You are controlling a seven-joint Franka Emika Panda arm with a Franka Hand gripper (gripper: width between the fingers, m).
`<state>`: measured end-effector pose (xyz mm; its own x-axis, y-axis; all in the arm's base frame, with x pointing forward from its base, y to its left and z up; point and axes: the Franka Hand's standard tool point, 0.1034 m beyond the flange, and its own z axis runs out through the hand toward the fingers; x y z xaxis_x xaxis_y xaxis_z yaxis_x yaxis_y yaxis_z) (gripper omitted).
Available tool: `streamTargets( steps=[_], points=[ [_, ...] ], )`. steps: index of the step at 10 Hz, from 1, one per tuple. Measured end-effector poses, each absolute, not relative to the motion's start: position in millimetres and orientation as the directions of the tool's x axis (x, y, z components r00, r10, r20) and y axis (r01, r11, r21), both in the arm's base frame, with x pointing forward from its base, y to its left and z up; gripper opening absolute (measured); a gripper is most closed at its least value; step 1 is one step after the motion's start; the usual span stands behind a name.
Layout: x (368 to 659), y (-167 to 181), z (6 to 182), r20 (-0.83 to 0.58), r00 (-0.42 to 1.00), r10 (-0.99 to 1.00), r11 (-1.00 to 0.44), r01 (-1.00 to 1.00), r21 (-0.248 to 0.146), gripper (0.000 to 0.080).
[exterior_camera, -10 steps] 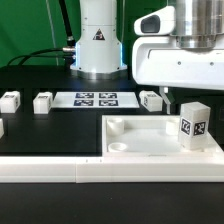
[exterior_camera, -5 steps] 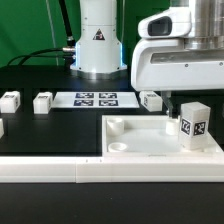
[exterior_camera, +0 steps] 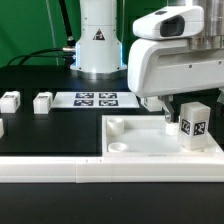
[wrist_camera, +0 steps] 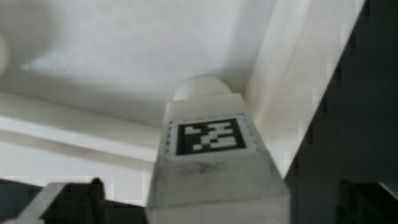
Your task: Assemble square table
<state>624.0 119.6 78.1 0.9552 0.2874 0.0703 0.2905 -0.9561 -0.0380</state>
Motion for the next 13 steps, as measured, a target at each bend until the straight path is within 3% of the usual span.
streamTargets(
  steps=[2,4,5,6,8,13],
  points=[
    [624.2,118.8,78.0,0.074,0.926,0.369,-0.928,0.372,-0.032,0.0649],
    [624.2,118.8,78.0,0.074,0.928,0.365,-0.929,0.368,-0.032,0.0385],
    [624.3,118.7,78.1,0.074,0.934,0.35,-0.935,0.353,-0.034,0.0385],
    [624.3,118.6,78.1,0.073,0.939,0.336,-0.94,0.339,-0.035,0.0288],
    [624.4,118.8,78.1,0.074,0.958,0.279,-0.959,0.282,-0.041,0.0288],
    [624.5,116.2,77.0,0.057,0.964,-0.261,-0.964,-0.256,-0.074,0.0289]
  ],
)
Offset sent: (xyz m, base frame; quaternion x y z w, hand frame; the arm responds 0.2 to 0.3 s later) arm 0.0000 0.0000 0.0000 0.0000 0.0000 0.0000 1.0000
